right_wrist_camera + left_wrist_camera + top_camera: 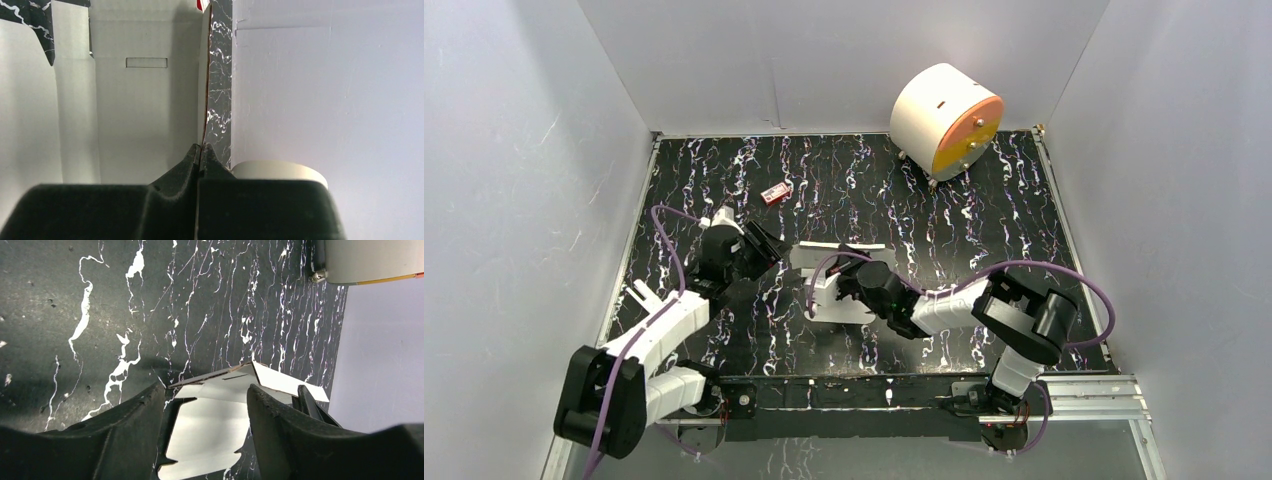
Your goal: Fold the paper box
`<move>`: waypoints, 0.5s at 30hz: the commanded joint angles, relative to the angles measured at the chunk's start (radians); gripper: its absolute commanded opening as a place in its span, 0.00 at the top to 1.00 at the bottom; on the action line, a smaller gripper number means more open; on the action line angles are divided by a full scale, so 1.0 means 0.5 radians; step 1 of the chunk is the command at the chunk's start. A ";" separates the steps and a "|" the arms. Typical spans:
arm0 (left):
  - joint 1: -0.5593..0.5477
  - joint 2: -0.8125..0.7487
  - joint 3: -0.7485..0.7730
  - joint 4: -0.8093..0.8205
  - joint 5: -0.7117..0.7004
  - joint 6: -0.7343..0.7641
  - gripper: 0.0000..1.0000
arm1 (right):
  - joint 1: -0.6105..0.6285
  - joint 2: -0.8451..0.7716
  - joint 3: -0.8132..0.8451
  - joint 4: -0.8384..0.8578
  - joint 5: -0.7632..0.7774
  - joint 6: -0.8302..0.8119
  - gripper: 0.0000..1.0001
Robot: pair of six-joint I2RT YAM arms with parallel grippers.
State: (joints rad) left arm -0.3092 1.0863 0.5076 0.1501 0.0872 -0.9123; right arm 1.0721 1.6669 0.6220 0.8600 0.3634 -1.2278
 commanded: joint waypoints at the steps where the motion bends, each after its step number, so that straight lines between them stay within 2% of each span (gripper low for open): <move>1: 0.020 0.095 -0.089 0.476 0.045 -0.010 0.39 | -0.043 -0.009 -0.038 0.224 -0.153 -0.123 1.00; 8: 0.020 0.274 -0.145 0.905 0.019 0.170 0.33 | -0.074 0.007 -0.111 0.309 -0.132 -0.161 1.00; 15: -0.004 0.298 -0.236 1.097 0.043 0.372 0.32 | -0.076 -0.043 -0.179 0.329 -0.145 -0.126 1.00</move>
State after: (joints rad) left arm -0.3069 1.2346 0.4126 0.5827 0.1047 -0.8173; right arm 1.0359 1.6745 0.5468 0.9474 0.3038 -1.2865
